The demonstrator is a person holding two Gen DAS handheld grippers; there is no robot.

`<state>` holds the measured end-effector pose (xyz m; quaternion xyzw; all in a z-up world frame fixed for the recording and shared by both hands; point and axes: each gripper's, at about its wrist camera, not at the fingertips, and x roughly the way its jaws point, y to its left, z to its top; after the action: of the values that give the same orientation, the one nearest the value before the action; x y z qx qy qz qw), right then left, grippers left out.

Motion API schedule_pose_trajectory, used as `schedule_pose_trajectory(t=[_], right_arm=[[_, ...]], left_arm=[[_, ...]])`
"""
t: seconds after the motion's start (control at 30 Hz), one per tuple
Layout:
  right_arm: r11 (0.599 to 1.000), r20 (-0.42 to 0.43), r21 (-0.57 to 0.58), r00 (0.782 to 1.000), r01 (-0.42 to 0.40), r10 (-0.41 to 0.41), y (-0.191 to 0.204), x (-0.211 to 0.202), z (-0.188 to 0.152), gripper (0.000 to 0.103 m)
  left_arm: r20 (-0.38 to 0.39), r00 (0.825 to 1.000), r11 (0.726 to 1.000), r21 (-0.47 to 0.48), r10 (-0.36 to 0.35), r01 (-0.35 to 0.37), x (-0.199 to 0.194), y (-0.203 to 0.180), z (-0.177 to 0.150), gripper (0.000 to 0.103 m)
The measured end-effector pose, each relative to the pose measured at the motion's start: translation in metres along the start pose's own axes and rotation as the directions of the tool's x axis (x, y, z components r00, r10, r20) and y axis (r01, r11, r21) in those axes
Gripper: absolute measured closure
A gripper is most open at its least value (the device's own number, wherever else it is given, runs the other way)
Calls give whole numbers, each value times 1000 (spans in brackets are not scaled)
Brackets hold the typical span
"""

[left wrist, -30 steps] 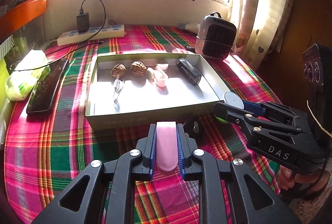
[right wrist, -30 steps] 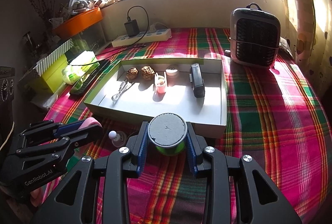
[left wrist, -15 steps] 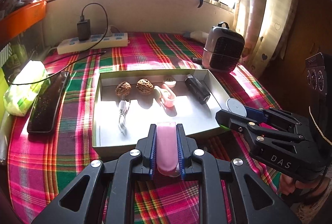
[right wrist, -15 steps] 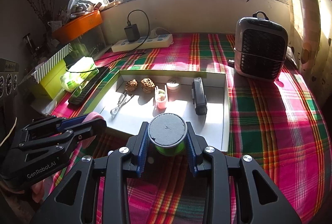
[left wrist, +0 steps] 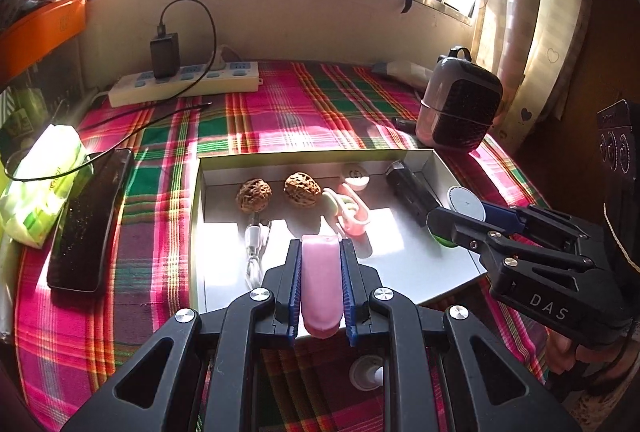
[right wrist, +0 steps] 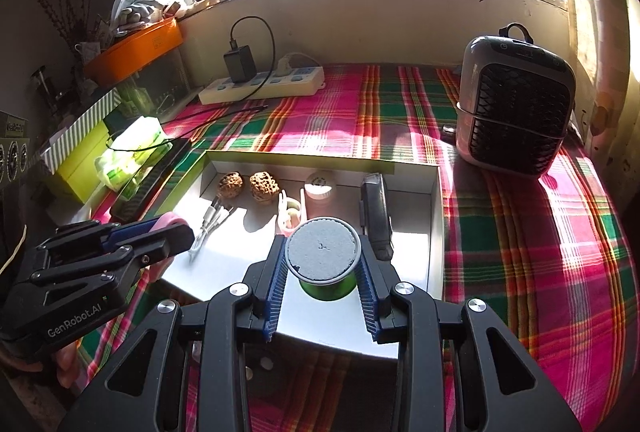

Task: Organize objects
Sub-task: 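Carry the pink item with the left tool into the box while the right tool carries the tin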

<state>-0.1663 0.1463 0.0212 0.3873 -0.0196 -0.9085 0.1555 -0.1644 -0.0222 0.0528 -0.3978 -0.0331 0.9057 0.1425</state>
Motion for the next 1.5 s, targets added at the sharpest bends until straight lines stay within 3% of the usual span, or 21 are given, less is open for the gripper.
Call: schedule_pose_trajectory(t=[1.0, 1.5], right_arm=[[999, -92, 11, 995, -42, 43, -8, 58, 24, 69], [1000, -90, -22, 996, -13, 11, -4, 68, 25, 69]], left_arm=[[-80, 996, 999, -3, 35, -36, 59, 9, 17, 87], [-93, 993, 997, 12, 73, -72, 72, 11, 19, 87]])
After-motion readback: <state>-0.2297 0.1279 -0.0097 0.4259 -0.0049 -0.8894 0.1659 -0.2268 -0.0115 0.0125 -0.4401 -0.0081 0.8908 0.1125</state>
